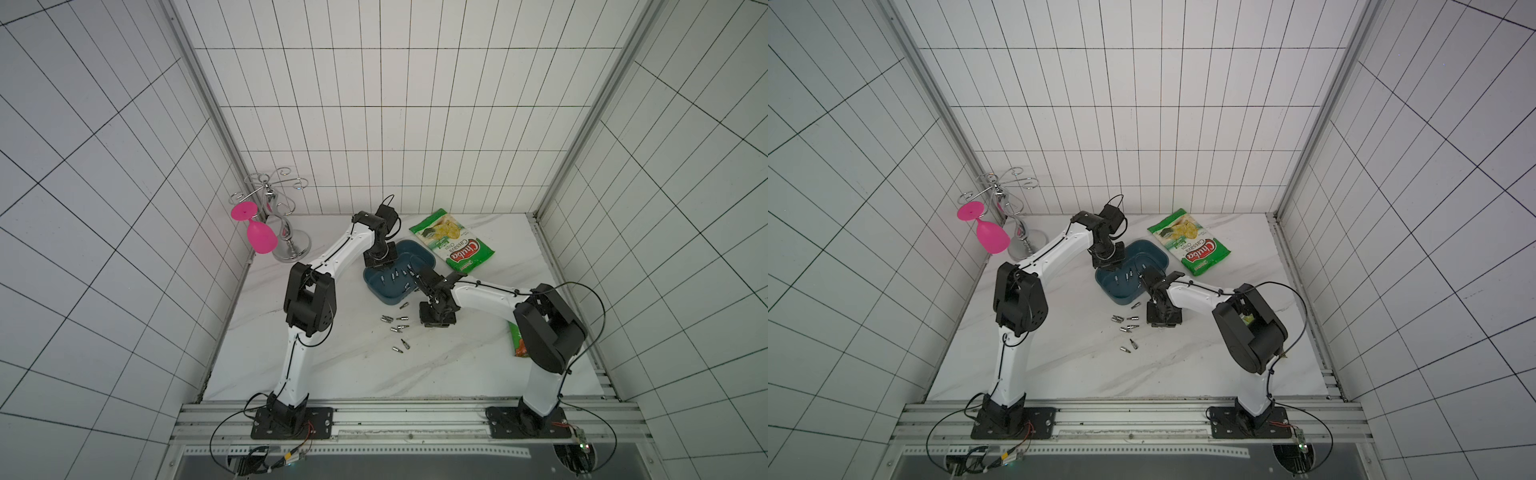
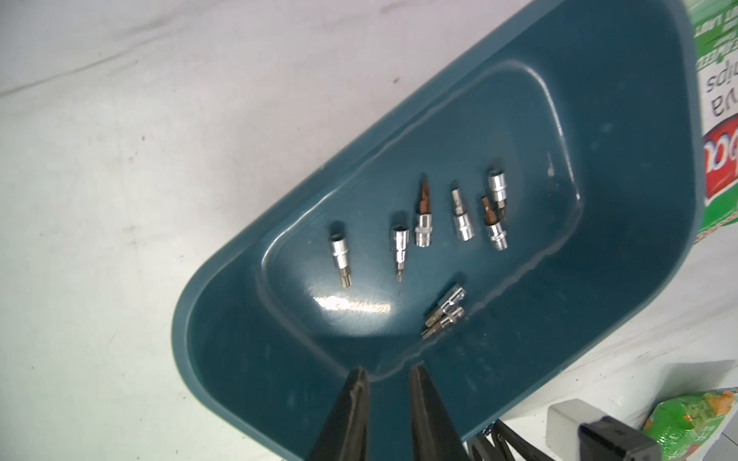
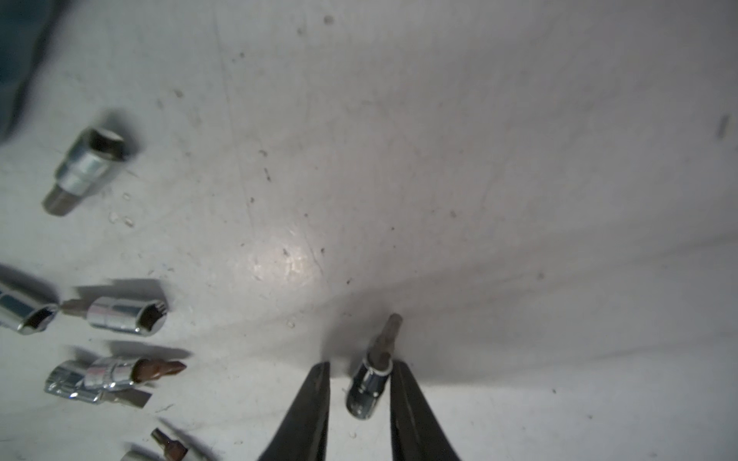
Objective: Put the bit on the desktop into the storage box
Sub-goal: Pick up the screwdriver bit from the center of the board.
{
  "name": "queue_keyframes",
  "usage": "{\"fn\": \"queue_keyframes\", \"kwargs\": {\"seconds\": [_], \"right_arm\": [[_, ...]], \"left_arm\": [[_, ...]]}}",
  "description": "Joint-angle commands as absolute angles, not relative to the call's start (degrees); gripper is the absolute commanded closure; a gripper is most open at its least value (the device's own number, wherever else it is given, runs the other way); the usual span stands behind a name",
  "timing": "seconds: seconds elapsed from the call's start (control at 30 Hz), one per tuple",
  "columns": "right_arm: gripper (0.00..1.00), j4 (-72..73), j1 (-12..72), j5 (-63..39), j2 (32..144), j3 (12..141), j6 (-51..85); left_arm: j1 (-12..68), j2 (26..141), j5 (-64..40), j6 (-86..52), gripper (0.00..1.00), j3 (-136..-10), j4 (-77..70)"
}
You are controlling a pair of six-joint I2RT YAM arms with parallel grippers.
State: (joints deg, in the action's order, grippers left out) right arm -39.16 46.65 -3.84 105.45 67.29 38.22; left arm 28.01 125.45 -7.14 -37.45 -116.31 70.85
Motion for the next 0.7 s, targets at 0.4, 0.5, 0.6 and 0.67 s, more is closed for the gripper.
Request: {"fn": "queue_keyframes", "kwargs": {"seconds": [0.4, 0.5, 0.6, 0.67], "right_arm": [[1.0, -40.4, 45.4, -8.0, 106.9, 68.1, 36.5], [1.0, -43.0, 45.4, -6.7, 105.2, 69.9, 35.1], [1.0, -47.8, 44.9, -4.2, 102.3, 73.1, 33.2], [1.0, -50.2, 43.7, -3.4, 100.4, 75.3, 32.2]], "left_arm": [[29.9, 108.0, -4.1, -39.8, 0.76, -94.4, 66.0], [30.8, 105.6, -3.7, -40.9, 0.76, -90.2, 65.1], [31.7, 103.2, -3.2, -42.0, 0.75, -86.6, 64.5], [32.4, 101.9, -3.2, -42.8, 0.75, -84.5, 64.0]]}}
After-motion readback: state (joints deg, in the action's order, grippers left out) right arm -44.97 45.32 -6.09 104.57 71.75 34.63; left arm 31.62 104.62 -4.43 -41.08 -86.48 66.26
